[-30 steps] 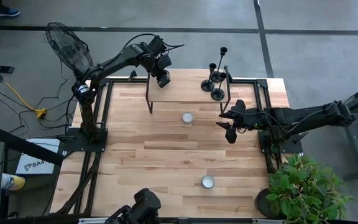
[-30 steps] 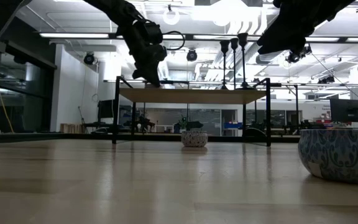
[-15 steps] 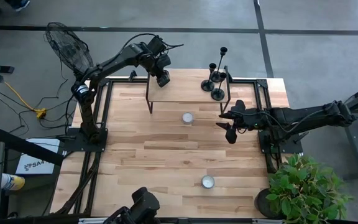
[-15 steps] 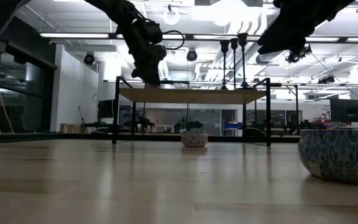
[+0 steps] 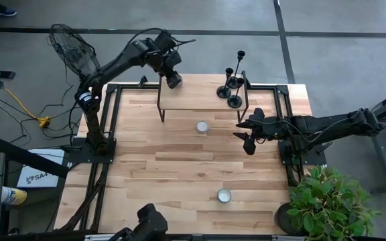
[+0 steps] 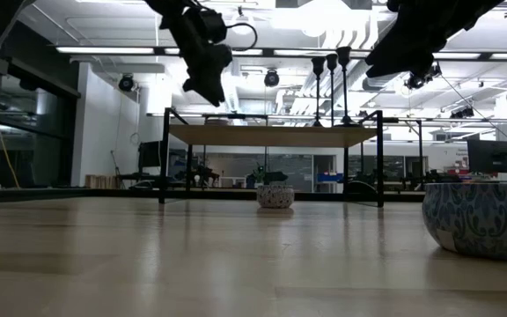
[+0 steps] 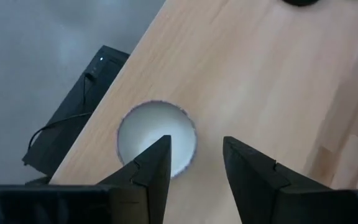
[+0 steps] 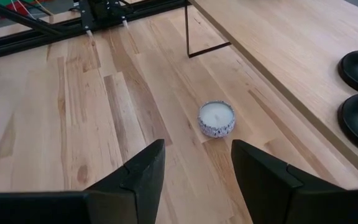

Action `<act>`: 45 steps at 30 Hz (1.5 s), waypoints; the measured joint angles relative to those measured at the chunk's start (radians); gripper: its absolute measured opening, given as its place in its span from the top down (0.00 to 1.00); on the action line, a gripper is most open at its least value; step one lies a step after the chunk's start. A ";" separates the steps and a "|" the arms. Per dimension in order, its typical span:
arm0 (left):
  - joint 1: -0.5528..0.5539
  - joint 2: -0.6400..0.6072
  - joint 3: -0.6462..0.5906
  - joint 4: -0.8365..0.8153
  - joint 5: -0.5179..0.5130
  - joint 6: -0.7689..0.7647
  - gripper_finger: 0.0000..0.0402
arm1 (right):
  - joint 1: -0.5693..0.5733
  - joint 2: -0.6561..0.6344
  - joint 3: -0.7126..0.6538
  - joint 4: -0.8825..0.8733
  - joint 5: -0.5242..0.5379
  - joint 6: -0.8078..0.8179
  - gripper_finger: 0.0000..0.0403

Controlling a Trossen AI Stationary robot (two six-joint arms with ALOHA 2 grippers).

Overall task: Pick & Place candle stick holders
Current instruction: Put the red scented candle on the shelf

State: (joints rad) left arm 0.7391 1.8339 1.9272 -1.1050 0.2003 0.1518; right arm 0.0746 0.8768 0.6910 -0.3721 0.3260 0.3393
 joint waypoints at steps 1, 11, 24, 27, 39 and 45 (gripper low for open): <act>0.000 0.000 0.010 -0.018 0.002 0.000 0.64 | 0.000 0.000 0.000 -0.001 0.000 0.000 0.55; -0.069 -0.012 0.043 -0.160 0.030 0.011 0.64 | 0.000 0.000 0.000 -0.006 0.000 0.001 0.55; -0.376 -0.026 0.037 -0.168 -0.143 -0.027 0.64 | 0.000 0.000 0.000 -0.096 -0.004 0.024 0.55; -0.459 -0.028 -0.015 -0.074 -0.192 -0.046 0.64 | 0.000 0.000 0.000 -0.114 0.004 0.023 0.55; -0.650 -0.025 -0.473 0.460 -0.260 0.087 0.64 | 0.000 -0.008 -0.127 -0.092 0.007 0.020 0.55; -0.647 -0.025 -0.700 0.857 -0.285 0.142 0.64 | 0.000 -0.021 -0.185 -0.018 0.011 -0.009 0.55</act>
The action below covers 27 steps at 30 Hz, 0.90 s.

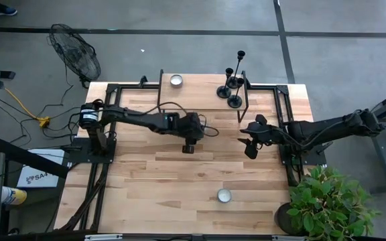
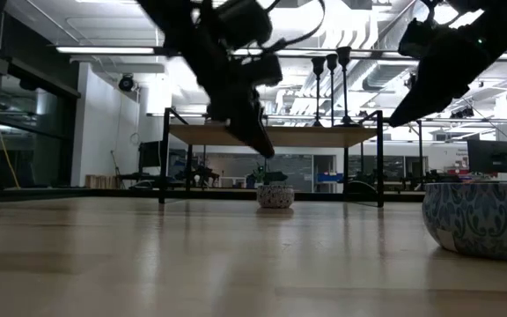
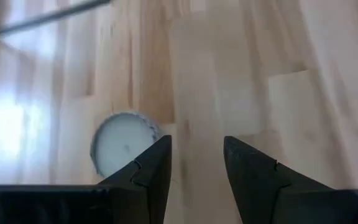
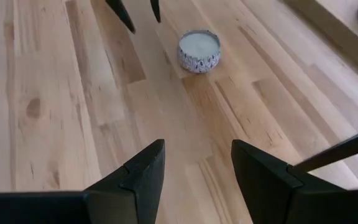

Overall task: Pick & Place candle stick holders
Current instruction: Put the red scented candle on the shelf

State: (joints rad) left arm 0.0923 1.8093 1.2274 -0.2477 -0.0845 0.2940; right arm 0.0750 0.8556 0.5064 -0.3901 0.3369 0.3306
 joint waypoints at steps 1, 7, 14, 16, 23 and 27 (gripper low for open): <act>-0.001 0.005 -0.034 0.062 -0.009 0.024 0.64 | 0.000 0.000 -0.005 0.005 0.005 0.001 0.55; -0.001 0.019 -0.139 0.236 -0.049 0.093 0.64 | 0.000 0.000 -0.047 0.053 0.030 0.026 0.55; -0.001 0.019 -0.142 0.258 -0.109 0.093 0.64 | 0.036 0.000 -0.065 0.126 0.039 0.076 0.55; -0.001 0.019 -0.142 0.263 -0.120 0.094 0.64 | 0.055 0.000 -0.065 0.152 0.054 0.074 0.55; -0.001 0.056 -0.142 0.297 -0.132 0.123 0.64 | 0.101 0.001 -0.065 0.206 0.094 0.073 0.55; 0.007 0.094 -0.140 0.364 -0.137 0.150 0.64 | 0.114 0.001 -0.065 0.221 0.095 0.080 0.55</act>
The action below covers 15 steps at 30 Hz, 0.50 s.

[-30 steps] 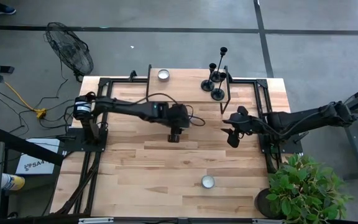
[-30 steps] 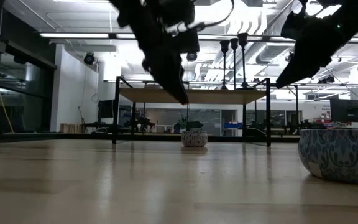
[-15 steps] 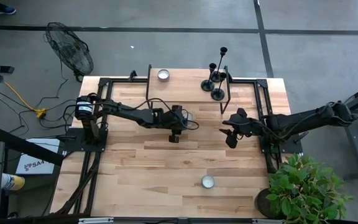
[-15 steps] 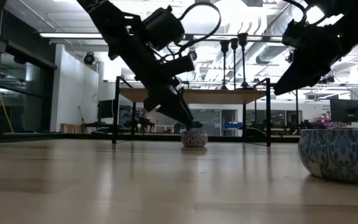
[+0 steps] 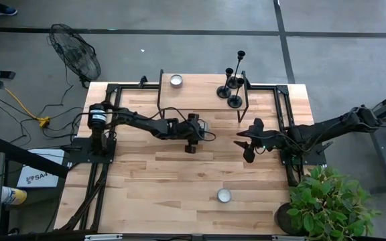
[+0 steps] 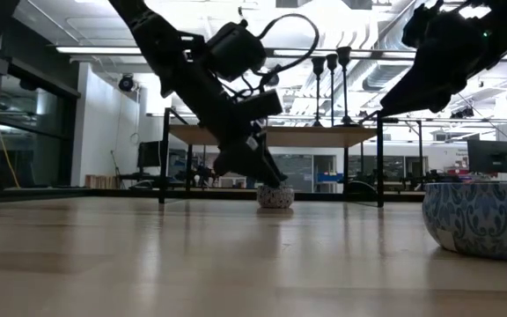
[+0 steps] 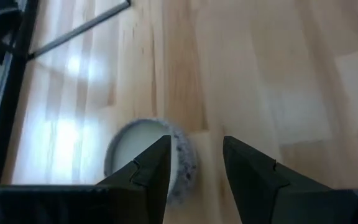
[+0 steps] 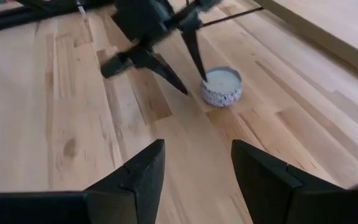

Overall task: Pick & Place candle stick holders
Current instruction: Put the red scented candle on the shelf

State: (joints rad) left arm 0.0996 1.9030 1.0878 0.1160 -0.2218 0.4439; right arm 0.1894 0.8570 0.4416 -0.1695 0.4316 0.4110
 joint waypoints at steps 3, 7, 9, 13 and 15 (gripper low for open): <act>0.010 0.013 0.000 0.012 -0.007 -0.003 0.64 | 0.007 0.000 0.000 0.009 0.002 0.000 0.55; 0.028 0.013 0.000 0.013 -0.023 -0.003 0.64 | 0.008 0.000 0.000 0.015 0.015 0.000 0.55; 0.037 0.013 0.000 0.010 -0.014 -0.004 0.64 | 0.008 0.000 0.000 0.015 0.028 -0.006 0.55; 0.052 0.013 0.000 0.003 0.027 -0.015 0.64 | 0.008 0.000 0.000 0.016 0.036 -0.009 0.55; 0.054 0.013 0.000 -0.004 0.032 -0.023 0.64 | 0.008 0.000 0.000 0.016 0.036 -0.010 0.55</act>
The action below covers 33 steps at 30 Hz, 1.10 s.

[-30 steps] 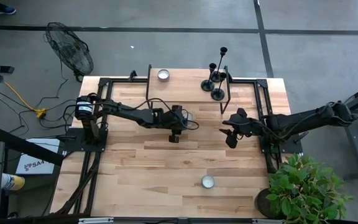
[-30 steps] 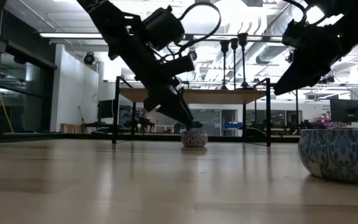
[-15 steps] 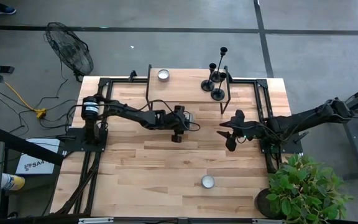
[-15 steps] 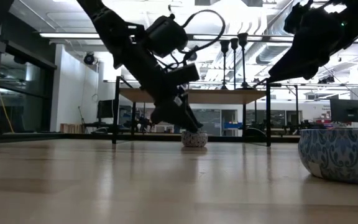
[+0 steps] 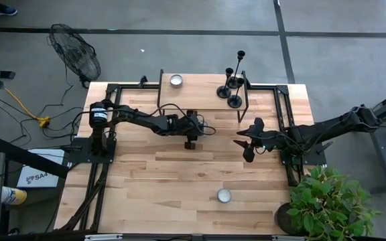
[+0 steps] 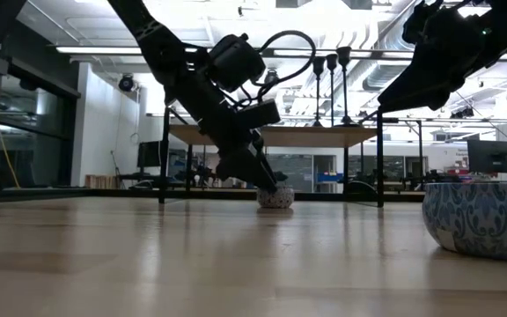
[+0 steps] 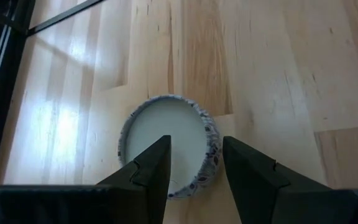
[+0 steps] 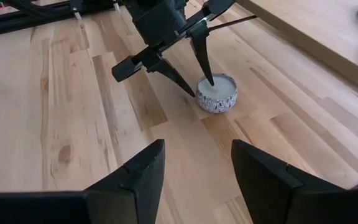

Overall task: Pick & Place candle stick holders
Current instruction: Put the red scented candle on the shelf

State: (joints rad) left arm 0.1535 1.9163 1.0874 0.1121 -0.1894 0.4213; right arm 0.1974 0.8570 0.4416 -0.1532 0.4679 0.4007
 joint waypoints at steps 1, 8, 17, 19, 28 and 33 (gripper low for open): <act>0.000 0.000 0.000 -0.001 0.000 0.000 0.64 | 0.000 0.000 0.000 0.000 0.000 0.000 0.55; -0.002 0.000 0.000 -0.020 -0.002 0.000 0.64 | 0.000 0.000 0.000 0.000 -0.002 0.000 0.55; -0.002 0.000 0.000 -0.044 -0.003 -0.003 0.64 | 0.000 0.000 0.000 0.000 -0.002 0.001 0.55; -0.002 0.000 0.000 -0.044 -0.003 -0.004 0.64 | 0.000 0.000 0.000 0.000 -0.002 0.002 0.55; -0.003 0.000 0.000 -0.047 -0.004 -0.007 0.64 | 0.000 0.000 0.000 0.000 -0.003 0.009 0.55; -0.003 0.000 0.000 -0.047 -0.005 -0.007 0.65 | 0.000 0.000 0.000 0.000 -0.003 0.008 0.55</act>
State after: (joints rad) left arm 0.1509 1.9163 1.0874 0.0650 -0.1940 0.4143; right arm 0.1974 0.8570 0.4419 -0.1532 0.4652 0.4088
